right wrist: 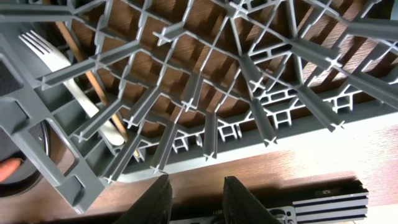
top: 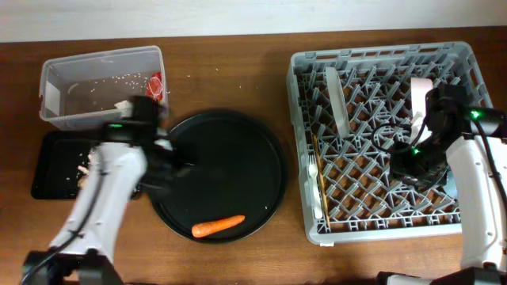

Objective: Sort waste into correct bins and load items into the dishwasher rack
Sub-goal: 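Grasp the carrot with the left gripper and drop it on the black tray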

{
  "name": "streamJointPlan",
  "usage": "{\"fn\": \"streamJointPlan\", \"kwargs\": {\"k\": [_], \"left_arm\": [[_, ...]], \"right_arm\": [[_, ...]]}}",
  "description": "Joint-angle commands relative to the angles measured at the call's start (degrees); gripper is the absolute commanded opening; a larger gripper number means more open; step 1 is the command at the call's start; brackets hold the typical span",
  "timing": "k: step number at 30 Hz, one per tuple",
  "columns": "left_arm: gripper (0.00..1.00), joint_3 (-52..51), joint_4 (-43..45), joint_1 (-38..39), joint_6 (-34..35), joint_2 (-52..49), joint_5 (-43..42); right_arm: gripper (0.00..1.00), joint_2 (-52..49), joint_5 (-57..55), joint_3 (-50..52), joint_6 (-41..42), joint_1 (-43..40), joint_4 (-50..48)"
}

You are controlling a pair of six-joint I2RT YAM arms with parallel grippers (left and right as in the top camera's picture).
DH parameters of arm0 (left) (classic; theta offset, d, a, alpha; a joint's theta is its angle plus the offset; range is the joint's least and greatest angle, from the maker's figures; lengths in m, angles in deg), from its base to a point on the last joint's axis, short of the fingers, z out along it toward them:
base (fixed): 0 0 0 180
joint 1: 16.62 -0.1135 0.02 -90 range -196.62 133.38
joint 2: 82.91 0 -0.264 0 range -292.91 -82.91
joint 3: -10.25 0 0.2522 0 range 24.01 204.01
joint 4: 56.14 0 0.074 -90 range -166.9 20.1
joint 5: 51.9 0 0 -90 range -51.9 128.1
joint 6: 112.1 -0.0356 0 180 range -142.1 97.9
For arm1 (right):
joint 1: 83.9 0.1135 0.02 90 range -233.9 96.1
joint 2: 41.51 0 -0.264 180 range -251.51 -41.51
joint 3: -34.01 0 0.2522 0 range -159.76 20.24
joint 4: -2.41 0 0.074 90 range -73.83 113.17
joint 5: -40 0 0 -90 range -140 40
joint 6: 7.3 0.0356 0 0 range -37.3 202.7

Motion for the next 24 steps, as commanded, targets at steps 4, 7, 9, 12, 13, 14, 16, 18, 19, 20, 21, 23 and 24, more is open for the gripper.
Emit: {"fn": "streamJointPlan", "kwargs": {"k": [4, 7, 9, 12, 13, 14, 16, 18, 19, 20, 21, 23, 24], "left_arm": [[0.99, -12.9, 13.1, 23.9, 47.8, 0.2, -3.3], [0.99, -16.7, 13.0, 27.5, 54.5, 0.2, 3.0], [0.99, -18.4, 13.7, 27.5, 55.8, 0.2, 6.9], [0.98, -22.2, 18.6, 27.5, 58.3, 0.2, 12.6], [0.98, -23.3, 20.5, 27.5, 58.3, 0.2, 14.8], [0.93, -23.6, 21.0, 27.5, 58.3, 0.2, 17.3], [0.73, -23.6, 21.9, 27.5, 58.3, 0.2, 19.7], [0.52, -23.6, 21.7, 27.5, 58.3, 0.2, 21.3], [0.48, -23.6, 21.7, 27.5, 58.3, 0.2, 21.4], [0.39, -23.6, 21.6, 27.5, 58.3, 0.2, 23.3], [0.35, -23.6, 21.6, 27.5, 58.2, 0.2, 26.4], [0.32, -23.6, 21.6, 27.5, 56.7, 0.2, 29.2], [0.31, -23.6, 21.6, 27.5, 56.7, 0.2, 29.2]], "right_arm": [[0.31, 1.0, -0.7, -0.2, -0.3, 0.3, 0.0], [0.31, 1.0, -0.7, -0.2, -0.3, 0.3, 0.0], [0.31, 1.0, -0.7, -0.2, -0.3, 0.3, 0.1], [0.31, 1.0, -0.7, -0.2, -0.3, 0.3, 0.3], [0.31, 1.0, -0.7, -0.2, -0.3, 0.3, 0.5], [0.31, 1.0, -0.7, -0.2, -0.3, 0.3, 0.5], [0.31, 1.0, -0.7, -0.2, -0.3, 0.3, 0.5], [0.31, 1.0, -0.7, -0.2, -0.3, 0.3, 0.5], [0.31, 1.0, -0.7, -0.2, -0.3, 0.3, 0.5], [0.31, 1.0, -0.7, -0.2, -0.3, 0.3, 0.5], [0.31, 1.0, -0.7, -0.2, -0.3, 0.3, 0.5], [0.31, 1.0, -0.7, -0.2, -0.3, 0.3, 0.5], [0.31, 1.0, -0.7, -0.2, -0.3, 0.3, 0.5]]}}
